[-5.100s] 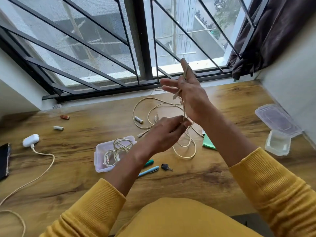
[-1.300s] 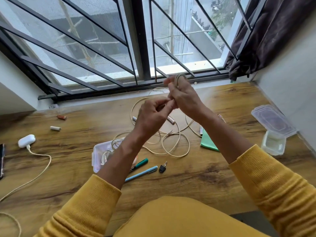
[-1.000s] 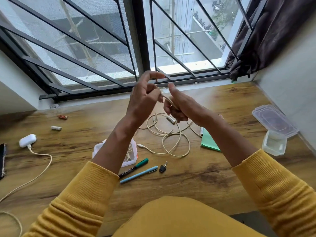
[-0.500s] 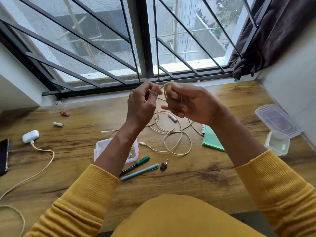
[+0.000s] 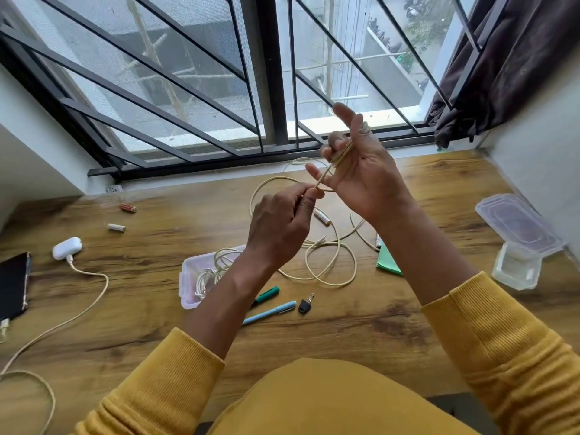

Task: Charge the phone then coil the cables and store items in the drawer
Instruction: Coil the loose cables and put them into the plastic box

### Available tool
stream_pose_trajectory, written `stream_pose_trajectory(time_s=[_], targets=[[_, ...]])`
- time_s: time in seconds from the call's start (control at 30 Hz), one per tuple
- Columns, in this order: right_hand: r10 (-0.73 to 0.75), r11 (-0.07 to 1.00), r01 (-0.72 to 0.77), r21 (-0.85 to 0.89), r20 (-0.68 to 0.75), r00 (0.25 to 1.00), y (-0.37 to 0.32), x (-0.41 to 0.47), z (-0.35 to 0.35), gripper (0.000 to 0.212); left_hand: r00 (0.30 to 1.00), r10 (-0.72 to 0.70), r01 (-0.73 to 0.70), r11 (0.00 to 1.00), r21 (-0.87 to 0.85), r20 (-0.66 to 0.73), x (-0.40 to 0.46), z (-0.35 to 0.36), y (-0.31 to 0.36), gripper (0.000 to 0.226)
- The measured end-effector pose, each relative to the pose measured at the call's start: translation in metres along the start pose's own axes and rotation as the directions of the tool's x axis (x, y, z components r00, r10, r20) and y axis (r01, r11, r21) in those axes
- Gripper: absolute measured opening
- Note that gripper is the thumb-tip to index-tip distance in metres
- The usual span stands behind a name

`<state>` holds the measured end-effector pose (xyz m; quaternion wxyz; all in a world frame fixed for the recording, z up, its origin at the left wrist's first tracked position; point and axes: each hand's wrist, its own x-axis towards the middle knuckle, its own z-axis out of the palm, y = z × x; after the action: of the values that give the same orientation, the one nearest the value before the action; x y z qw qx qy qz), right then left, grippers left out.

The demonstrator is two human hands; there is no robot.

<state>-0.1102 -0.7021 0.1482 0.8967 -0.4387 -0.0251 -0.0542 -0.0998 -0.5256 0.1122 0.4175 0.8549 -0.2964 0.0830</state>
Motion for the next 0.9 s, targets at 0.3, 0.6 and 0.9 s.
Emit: stream_pose_trajectory(time_s=[0.3, 0.6, 0.9], targets=[[-0.245, 0.758, 0.235, -0.609, 0.068, 0.967, 0.03, -0.002, 0.004, 0.034, 0.995, 0.056, -0.064, 0.994, 0.091, 0.081, 0.014, -0.027, 0.022, 0.031], [0.002, 0.3, 0.057, -0.952, 0.061, 0.998, 0.03, -0.009, -0.006, 0.067, 0.986, 0.101, -0.099, 0.995, -0.019, 0.136, 0.024, -0.051, 0.014, 0.031], [0.477, 0.572, -0.155, -0.806, 0.173, 0.862, 0.028, -0.017, -0.002, 0.11, 0.967, 0.163, -0.16, 0.987, -0.03, 0.196, 0.035, -0.065, 0.002, 0.021]])
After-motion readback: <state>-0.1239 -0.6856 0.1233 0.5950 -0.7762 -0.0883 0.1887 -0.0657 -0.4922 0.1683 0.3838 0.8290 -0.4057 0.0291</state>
